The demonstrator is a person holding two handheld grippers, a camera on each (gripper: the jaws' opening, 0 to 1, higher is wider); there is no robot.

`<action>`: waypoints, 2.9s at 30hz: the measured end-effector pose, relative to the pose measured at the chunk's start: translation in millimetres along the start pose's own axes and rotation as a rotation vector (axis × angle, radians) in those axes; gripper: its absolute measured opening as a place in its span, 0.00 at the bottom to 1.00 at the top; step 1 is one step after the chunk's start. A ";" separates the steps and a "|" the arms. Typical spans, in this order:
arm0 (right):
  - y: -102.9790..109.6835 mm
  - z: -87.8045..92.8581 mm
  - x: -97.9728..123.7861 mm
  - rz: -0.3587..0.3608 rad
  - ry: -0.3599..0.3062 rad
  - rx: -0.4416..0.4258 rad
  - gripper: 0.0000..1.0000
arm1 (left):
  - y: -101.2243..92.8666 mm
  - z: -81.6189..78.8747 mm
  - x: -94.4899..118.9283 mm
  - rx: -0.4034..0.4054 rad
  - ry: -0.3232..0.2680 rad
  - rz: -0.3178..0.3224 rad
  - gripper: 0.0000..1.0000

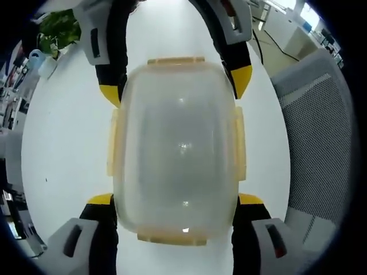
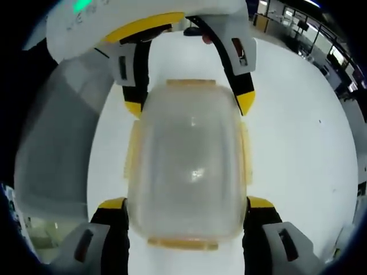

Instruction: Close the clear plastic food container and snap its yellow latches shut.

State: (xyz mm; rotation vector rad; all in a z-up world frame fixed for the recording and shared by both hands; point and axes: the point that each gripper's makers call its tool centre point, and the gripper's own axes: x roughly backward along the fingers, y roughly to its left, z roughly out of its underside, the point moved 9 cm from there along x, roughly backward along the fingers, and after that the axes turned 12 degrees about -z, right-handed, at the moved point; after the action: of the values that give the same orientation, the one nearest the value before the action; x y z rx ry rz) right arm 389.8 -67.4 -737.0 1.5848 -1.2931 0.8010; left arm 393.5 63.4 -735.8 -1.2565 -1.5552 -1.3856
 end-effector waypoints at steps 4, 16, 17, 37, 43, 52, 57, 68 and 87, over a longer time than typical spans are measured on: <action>-1.2 -1.1 -1.0 -0.005 0.005 0.000 0.82 | -1.0 0.0 0.1 -0.001 0.003 0.000 0.82; -3.4 -9.3 -4.5 -0.011 0.017 0.002 0.82 | -0.4 8.8 1.8 0.009 -0.003 0.001 0.83; -4.1 -10.7 -5.2 -0.012 0.018 0.002 0.82 | -0.3 9.5 1.8 0.009 -0.003 0.001 0.83; -7.7 -31.6 -14.4 -0.017 0.047 0.016 0.83 | -1.7 30.5 5.3 0.036 0.002 -0.004 0.83; -8.4 -43.7 -19.2 -0.016 0.047 0.019 0.83 | -2.2 43.1 8.2 0.041 0.007 -0.005 0.83; -9.7 -58.4 -25.9 -0.016 0.046 0.023 0.84 | -3.0 58.8 11.3 0.047 0.009 -0.006 0.83; -11.1 -67.0 -29.5 -0.016 0.044 0.024 0.84 | -3.0 67.8 12.7 0.048 0.014 -0.007 0.83; -11.8 -81.7 -35.8 -0.020 0.050 0.032 0.85 | -5.0 83.4 16.4 0.064 0.011 -0.010 0.83; -13.6 -103.0 -45.8 -0.024 0.053 0.029 0.86 | -6.3 104.2 22.4 0.070 0.015 -0.012 0.83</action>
State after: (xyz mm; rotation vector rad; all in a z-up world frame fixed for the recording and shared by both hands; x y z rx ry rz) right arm 398.2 45.6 -742.6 1.5888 -1.2281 0.8449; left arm 391.6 170.1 -736.4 -1.1941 -1.5898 -1.3328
